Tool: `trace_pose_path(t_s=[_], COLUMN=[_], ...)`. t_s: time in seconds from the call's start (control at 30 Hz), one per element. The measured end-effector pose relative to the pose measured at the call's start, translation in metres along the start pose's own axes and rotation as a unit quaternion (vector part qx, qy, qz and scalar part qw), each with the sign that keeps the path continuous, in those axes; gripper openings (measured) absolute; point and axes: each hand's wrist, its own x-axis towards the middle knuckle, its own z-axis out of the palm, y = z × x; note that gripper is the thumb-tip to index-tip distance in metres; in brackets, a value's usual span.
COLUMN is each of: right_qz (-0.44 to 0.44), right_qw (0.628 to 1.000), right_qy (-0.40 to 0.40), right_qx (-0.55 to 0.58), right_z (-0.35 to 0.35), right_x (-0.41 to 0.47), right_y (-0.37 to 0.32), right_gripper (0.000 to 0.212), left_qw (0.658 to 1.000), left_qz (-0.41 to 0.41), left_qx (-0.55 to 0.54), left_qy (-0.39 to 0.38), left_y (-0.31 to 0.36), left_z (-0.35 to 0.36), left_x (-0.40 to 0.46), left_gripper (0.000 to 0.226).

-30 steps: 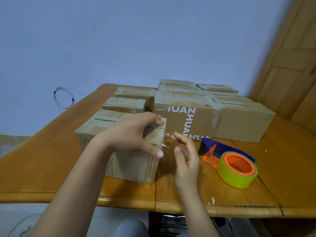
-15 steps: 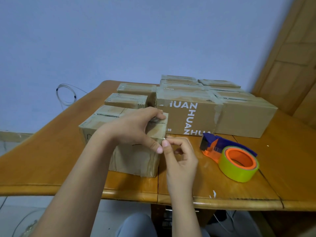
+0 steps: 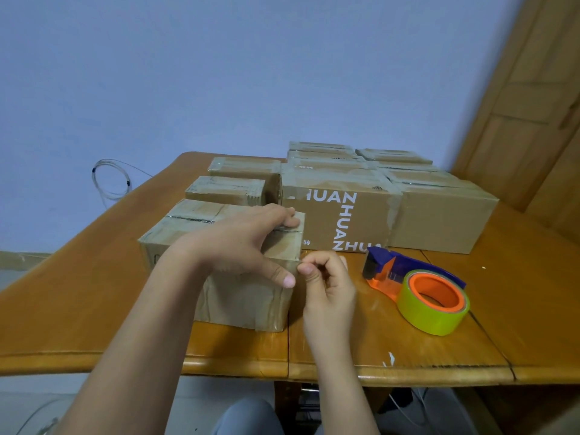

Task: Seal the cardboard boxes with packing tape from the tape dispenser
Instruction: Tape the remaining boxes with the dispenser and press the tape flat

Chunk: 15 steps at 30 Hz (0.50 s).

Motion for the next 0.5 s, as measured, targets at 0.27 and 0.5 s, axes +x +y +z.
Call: trace_pose_path(t_s=[0.27, 0.5], right_qz=[0.02, 0.009], right_qw=[0.998, 0.992], right_qy=[-0.054, -0.103], right_qx=[0.036, 0.072], right_z=[-0.0035, -0.0057], right_x=[0.0072, 0.0109], right_y=[0.0061, 0.0103], right_gripper=[0.009, 0.01], left_qw=[0.998, 0.997], left_qz=[0.02, 0.026], left_qx=[0.052, 0.077], left_qy=[0.006, 0.014], left_y=[-0.0033, -0.0004], left_z=[0.0022, 0.0032], left_x=[0.0016, 0.0008], left_gripper=[0.095, 0.107])
